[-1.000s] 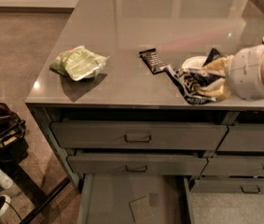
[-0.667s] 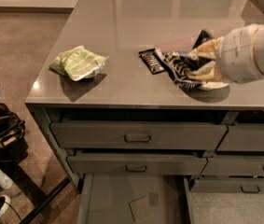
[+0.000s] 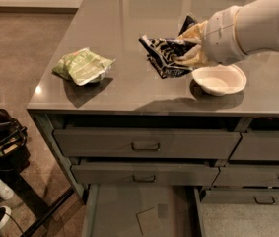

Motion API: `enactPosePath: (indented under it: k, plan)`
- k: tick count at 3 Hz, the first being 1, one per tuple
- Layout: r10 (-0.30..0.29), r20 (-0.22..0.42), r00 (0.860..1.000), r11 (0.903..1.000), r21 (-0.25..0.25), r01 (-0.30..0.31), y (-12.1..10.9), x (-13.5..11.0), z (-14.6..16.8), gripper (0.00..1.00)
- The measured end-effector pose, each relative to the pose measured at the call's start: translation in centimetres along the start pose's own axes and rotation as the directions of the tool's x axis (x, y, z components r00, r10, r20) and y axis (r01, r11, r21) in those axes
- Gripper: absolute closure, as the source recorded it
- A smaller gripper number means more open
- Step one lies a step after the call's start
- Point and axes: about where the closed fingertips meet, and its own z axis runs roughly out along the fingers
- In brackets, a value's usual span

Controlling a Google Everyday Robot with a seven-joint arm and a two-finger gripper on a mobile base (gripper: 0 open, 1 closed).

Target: Pick blue chip bag from bottom drawer and place on counter

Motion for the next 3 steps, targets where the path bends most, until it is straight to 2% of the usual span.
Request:
enactPosePath:
  k: [2,3]
  plan:
    - [0.006,0.154,0.988,0.9980,-0.063,0.004,-0.4,-1.9,6.8,1.00]
    - [0.006,0.159,0.987,0.9979,-0.065,0.004,-0.3,-1.8,7.0,0.82]
